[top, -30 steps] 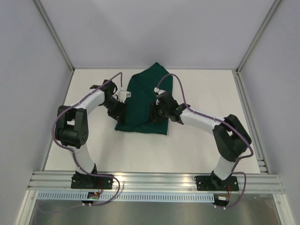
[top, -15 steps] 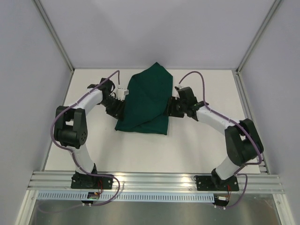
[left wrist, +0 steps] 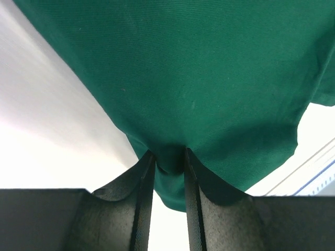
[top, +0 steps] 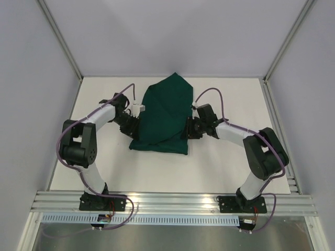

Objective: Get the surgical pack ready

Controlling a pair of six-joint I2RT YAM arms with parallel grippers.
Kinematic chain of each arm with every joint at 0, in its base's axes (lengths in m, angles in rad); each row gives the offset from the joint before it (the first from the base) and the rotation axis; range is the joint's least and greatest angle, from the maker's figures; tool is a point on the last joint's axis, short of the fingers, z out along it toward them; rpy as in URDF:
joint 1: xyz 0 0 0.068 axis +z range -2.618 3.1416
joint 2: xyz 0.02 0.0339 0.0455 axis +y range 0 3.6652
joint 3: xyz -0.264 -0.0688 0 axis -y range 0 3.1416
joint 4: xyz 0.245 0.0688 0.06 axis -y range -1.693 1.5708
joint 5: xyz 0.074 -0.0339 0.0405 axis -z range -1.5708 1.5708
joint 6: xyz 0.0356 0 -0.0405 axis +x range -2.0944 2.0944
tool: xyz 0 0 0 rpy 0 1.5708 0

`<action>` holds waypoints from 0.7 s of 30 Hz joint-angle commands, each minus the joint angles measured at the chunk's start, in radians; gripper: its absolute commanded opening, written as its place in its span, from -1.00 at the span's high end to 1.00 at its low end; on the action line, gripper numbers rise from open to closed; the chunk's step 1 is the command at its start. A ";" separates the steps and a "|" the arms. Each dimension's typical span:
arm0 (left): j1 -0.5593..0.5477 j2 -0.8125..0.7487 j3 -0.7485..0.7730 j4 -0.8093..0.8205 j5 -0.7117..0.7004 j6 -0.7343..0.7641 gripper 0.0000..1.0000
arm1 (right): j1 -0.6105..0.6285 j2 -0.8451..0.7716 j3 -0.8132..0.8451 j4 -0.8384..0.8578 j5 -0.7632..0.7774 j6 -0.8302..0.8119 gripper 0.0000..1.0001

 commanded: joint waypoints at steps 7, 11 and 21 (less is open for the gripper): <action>-0.092 -0.166 -0.194 -0.120 0.046 0.102 0.34 | 0.048 -0.115 -0.049 -0.100 -0.076 -0.051 0.35; -0.103 -0.216 -0.176 -0.212 0.003 0.154 0.28 | 0.051 -0.196 -0.073 -0.224 -0.099 -0.088 0.21; -0.097 -0.355 0.092 -0.433 0.018 0.211 0.00 | -0.064 -0.270 0.177 -0.479 -0.007 -0.218 -0.12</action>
